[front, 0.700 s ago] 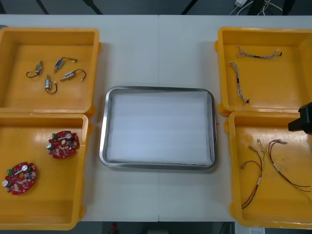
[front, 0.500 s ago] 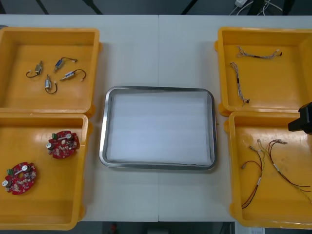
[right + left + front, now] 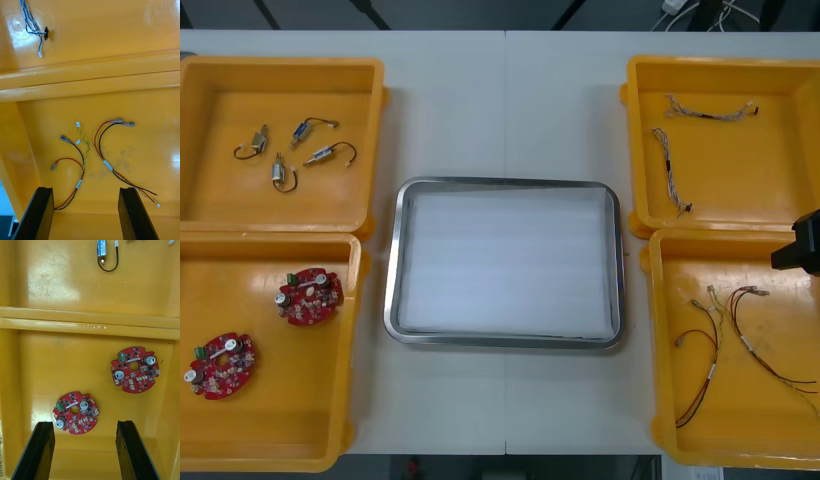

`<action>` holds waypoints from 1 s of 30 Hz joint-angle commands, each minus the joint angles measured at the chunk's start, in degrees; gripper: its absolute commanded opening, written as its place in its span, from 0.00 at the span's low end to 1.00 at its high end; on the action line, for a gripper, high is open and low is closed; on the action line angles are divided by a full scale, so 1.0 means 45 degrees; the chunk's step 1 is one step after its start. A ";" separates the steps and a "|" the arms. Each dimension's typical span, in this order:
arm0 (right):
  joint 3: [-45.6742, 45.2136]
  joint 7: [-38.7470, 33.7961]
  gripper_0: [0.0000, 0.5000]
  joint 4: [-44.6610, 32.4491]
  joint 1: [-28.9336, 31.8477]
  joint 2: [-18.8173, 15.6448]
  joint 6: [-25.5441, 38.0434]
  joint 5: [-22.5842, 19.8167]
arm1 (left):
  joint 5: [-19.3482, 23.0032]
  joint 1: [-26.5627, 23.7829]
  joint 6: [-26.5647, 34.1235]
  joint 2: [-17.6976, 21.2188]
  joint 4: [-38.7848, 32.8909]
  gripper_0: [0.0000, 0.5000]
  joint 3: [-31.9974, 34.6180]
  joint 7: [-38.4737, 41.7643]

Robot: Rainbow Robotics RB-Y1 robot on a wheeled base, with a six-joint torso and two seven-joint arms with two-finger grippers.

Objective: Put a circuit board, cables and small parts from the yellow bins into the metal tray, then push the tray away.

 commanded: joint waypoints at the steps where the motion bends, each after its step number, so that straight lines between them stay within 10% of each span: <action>1: 0.0062 0.0089 1.00 -0.0375 0.0129 0.0027 0.0049 0.0017 | 0.0075 0.0071 0.0005 0.0589 -0.0291 0.96 -0.0021 0.0625; 30: 0.0062 0.0089 1.00 -0.0375 0.0129 0.0027 0.0049 0.0017 | 0.0075 0.0071 0.0005 0.0589 -0.0291 0.96 -0.0021 0.0625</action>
